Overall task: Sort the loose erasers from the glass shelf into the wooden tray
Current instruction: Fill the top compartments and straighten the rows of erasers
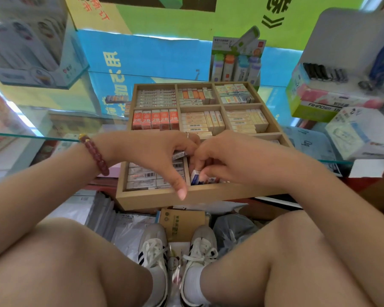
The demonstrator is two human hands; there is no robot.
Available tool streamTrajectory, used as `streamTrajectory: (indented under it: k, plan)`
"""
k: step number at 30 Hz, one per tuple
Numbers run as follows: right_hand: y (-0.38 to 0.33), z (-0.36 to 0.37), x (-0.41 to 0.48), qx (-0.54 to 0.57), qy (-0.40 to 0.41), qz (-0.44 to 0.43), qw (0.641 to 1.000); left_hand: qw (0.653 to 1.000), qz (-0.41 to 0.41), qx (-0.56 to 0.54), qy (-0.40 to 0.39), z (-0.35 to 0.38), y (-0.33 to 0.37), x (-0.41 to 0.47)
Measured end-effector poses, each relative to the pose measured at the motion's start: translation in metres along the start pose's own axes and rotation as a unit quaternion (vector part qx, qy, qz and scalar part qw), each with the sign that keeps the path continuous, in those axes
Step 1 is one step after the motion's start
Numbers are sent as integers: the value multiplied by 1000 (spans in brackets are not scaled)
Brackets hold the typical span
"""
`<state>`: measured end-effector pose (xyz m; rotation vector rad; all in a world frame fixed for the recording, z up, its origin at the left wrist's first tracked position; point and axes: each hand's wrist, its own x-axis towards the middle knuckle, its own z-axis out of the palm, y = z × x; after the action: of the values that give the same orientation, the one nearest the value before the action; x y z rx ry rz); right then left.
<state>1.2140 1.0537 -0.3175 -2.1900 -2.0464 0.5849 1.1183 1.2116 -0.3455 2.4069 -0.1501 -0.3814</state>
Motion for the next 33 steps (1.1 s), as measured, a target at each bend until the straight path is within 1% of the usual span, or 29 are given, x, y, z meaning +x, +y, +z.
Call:
streamTrajectory:
  k: [1,4,6,8,11,14,18,20,25,28,31,33]
  plan:
    - [0,0,0,0,1,1,1000,1000,-14,24,-6,1,2,-1]
    - [3,2,-2,-2,11,1,1000,987,-44,157,-9,8,5,-2]
    - [6,4,-6,25,19,5,999,980,-44,194,5,12,7,-4]
    - [6,5,-7,56,25,6,998,980,-22,194,36,16,6,-7]
    - [4,2,-6,70,26,13,997,983,-2,171,65,19,5,-8]
    - [0,-3,-3,58,10,19,998,985,2,154,76,21,4,-7]
    - [-5,1,3,16,-1,16,1000,986,-1,139,95,21,7,-8]
    - [-5,3,6,13,-2,17,1000,986,-6,138,96,21,8,-8]
    - [4,5,6,107,12,30,994,988,-15,126,91,20,6,-7]
    - [8,5,6,147,-12,43,988,988,-21,115,99,19,5,-7]
    - [7,2,11,146,-36,65,986,987,-14,120,104,20,4,-6]
    - [5,0,12,123,-43,71,989,987,-18,121,105,20,3,-6]
